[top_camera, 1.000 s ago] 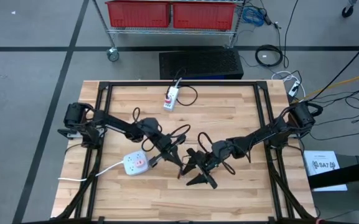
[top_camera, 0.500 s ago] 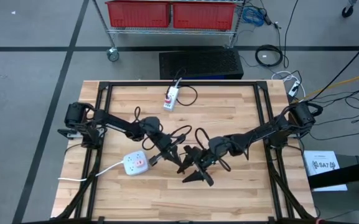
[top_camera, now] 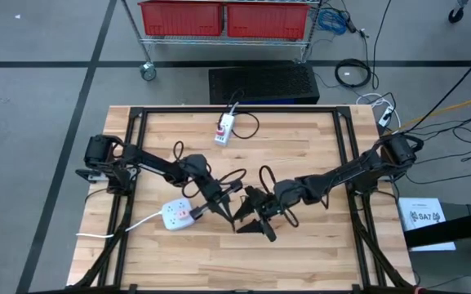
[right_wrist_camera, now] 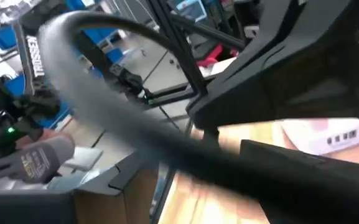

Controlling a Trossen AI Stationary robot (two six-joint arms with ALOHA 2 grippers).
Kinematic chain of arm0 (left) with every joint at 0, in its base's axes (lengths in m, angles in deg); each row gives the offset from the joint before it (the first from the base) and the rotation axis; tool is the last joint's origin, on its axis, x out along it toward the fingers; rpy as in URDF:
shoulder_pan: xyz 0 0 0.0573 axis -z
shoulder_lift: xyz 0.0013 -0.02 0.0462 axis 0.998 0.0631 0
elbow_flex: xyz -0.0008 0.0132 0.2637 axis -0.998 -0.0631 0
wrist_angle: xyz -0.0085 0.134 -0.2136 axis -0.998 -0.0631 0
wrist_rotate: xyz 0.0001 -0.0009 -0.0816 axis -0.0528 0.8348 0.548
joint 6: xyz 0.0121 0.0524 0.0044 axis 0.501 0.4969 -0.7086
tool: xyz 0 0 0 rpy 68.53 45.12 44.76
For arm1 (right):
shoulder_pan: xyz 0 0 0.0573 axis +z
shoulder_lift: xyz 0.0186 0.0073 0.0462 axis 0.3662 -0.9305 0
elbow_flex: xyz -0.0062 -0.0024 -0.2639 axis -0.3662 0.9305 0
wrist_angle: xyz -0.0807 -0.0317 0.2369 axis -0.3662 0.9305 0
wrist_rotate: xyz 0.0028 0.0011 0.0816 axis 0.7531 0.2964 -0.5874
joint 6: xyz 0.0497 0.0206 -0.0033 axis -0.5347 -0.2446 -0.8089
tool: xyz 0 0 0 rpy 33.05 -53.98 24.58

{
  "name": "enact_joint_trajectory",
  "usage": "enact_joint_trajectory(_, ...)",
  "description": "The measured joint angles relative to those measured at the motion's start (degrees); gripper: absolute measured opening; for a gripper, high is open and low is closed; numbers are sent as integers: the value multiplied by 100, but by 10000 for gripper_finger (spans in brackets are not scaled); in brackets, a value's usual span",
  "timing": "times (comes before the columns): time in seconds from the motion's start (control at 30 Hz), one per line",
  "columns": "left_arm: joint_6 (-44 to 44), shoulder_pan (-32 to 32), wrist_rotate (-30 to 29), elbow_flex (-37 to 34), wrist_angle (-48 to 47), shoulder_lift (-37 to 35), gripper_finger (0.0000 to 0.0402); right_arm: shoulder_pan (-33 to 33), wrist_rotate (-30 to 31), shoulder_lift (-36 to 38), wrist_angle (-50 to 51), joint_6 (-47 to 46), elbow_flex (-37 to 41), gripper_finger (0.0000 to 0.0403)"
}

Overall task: Insert USB
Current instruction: Insert the black charger cable into the light pink charger adapter

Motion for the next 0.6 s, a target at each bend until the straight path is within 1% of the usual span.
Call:
enact_joint_trajectory(0.13, 23, 0, -116, 0, -49, -1, 0, -4, 30, -262, -559, -154, 0, 217)
enact_joint_trajectory(0.23, 15, 0, -131, 0, -66, -2, 0, -38, 164, -402, -628, -228, 2, 216)
enact_joint_trajectory(0.33, 37, -2, -145, 0, -81, -2, 0, -46, 177, -450, -772, -249, 2, 206)
enact_joint_trajectory(0.4, 17, -1, -146, 0, -126, -2, 0, -46, 174, -459, -787, -236, 2, 190)
enact_joint_trajectory(0.47, 15, -1, -143, 0, -149, -2, 0, -44, 171, -461, -787, -256, 2, 165)
enact_joint_trajectory(0.6, 14, 0, -138, 0, -148, -2, 0, -44, 237, -464, -777, -245, 2, 97)
